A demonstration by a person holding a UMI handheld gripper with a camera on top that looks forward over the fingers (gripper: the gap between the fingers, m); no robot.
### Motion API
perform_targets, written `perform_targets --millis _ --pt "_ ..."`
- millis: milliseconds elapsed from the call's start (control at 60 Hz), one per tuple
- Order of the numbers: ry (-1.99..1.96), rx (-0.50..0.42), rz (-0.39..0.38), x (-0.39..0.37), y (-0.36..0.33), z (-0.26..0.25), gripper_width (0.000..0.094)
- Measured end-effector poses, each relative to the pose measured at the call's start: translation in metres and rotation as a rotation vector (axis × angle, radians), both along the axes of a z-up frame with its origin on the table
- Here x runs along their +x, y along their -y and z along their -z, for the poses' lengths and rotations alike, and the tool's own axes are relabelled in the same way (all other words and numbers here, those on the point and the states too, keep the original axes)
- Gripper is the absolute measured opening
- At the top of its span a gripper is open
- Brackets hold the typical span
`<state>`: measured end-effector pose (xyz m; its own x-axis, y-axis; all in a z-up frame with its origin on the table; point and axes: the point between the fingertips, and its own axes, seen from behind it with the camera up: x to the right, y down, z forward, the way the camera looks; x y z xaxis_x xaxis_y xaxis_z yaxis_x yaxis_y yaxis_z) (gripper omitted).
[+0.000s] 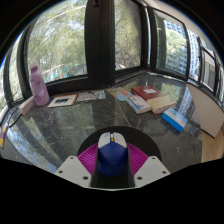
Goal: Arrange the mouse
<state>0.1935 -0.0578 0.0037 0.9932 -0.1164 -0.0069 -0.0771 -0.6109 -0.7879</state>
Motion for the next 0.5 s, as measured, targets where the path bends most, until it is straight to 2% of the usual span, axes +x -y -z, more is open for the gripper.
perform_targets --millis 83,133,167,217,267,333,500 --pt "-0.025 -0.04 -0.01 0.0 0.008 0.016 0.0497" --pt "-0.036 -0.03 -0.012 -0.001 0.009 0.014 0.0555" --pt "-0.035 -0.027 -0.017 -0.002 0.01 0.008 0.0659" --pt "-0.029 -0.018 -0.024 -0.004 0.014 -0.001 0.0865" --pt "-0.017 -0.008 -0.019 -0.003 0.019 -0.011 0.0831" --pt "0.003 0.008 -0.011 -0.003 0.03 -0.032 0.0865" --pt "0.062 0.065 0.006 -0.009 0.08 -0.092 0.0854"
